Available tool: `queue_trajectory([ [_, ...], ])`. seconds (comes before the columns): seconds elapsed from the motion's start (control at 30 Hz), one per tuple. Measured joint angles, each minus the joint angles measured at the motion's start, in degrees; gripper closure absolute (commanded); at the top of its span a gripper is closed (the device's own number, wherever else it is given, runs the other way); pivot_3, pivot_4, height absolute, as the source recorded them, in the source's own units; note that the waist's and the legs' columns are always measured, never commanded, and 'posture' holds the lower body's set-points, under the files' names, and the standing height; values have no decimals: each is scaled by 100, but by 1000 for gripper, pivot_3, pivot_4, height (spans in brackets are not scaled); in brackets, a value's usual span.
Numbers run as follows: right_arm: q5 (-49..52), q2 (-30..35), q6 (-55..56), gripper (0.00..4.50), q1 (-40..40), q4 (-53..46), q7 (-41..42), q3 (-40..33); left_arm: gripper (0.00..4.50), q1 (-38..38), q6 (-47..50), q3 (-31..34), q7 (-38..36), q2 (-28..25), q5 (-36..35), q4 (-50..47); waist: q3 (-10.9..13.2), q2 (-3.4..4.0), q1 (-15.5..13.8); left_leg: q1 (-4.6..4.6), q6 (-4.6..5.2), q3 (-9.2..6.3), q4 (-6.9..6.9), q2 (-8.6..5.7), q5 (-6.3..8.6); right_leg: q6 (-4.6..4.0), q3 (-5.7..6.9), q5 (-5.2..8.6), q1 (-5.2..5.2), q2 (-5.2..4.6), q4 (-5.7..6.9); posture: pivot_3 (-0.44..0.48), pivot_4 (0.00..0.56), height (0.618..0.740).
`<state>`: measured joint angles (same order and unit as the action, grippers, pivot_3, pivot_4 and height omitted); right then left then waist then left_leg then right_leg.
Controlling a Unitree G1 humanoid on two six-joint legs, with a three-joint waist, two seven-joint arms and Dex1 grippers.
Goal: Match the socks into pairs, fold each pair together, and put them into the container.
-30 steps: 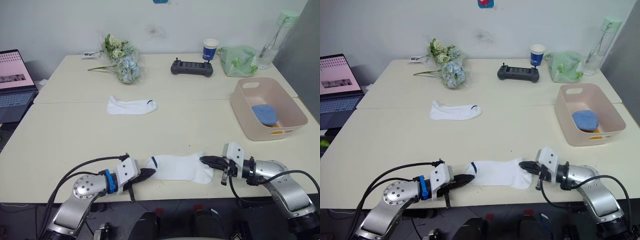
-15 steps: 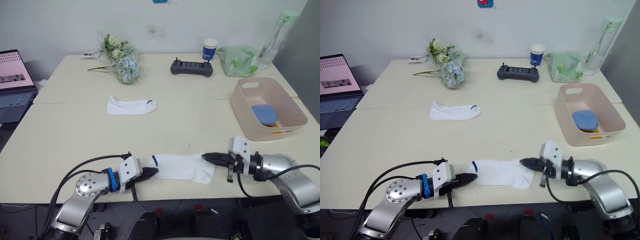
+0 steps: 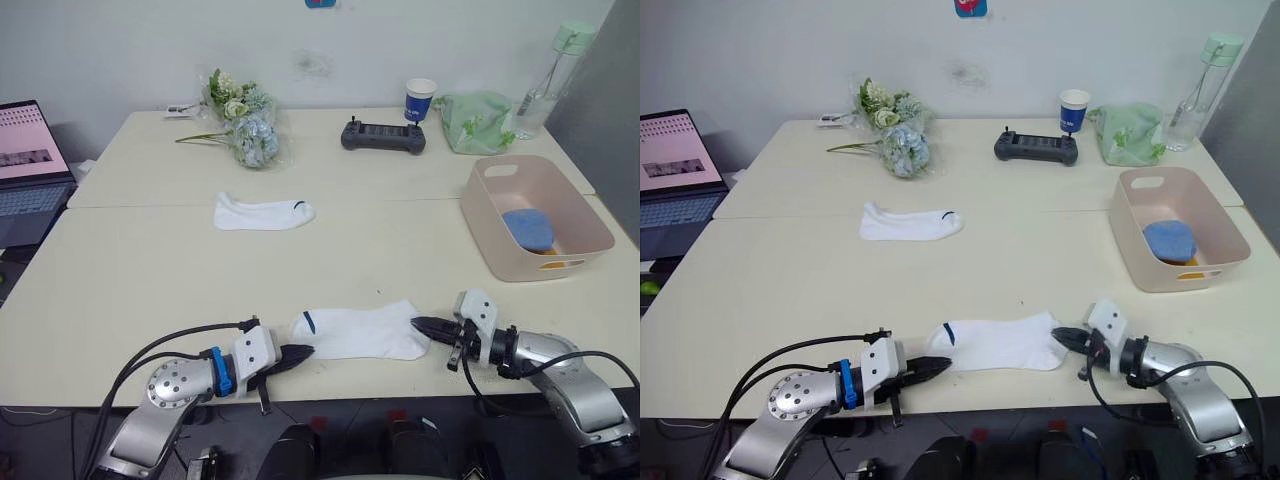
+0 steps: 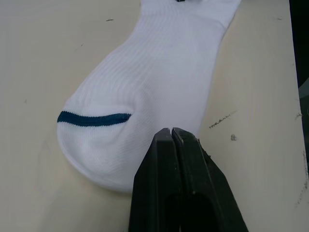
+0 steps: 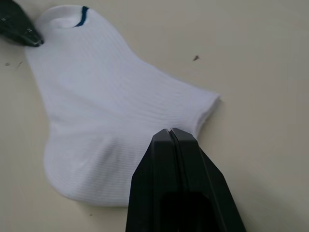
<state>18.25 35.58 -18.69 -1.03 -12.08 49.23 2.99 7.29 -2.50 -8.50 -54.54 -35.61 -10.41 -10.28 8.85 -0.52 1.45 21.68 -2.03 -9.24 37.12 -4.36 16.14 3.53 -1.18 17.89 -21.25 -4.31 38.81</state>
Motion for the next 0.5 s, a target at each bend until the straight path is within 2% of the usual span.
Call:
queue_trajectory([
  [0.23,419,224,-318,4500,104,28,179,-529,4481,-23,526,91,151,168,-366,-101,1,0,5,2,0,1,-1,0,0,0,-1,0,-3,0,1,0,150,740],
  [0.37,631,338,-624,4500,674,-249,132,-678,4481,19,1277,364,283,142,-861,-658,4,0,28,5,0,-3,-5,10,0,-4,2,2,-11,3,6,0,150,740],
  [0.5,566,172,-781,3543,1333,-382,-250,-637,3257,-24,2101,1190,493,-62,-1647,-1053,4,0,24,7,0,-10,-9,15,0,-8,8,5,-15,2,6,0,150,740],
])
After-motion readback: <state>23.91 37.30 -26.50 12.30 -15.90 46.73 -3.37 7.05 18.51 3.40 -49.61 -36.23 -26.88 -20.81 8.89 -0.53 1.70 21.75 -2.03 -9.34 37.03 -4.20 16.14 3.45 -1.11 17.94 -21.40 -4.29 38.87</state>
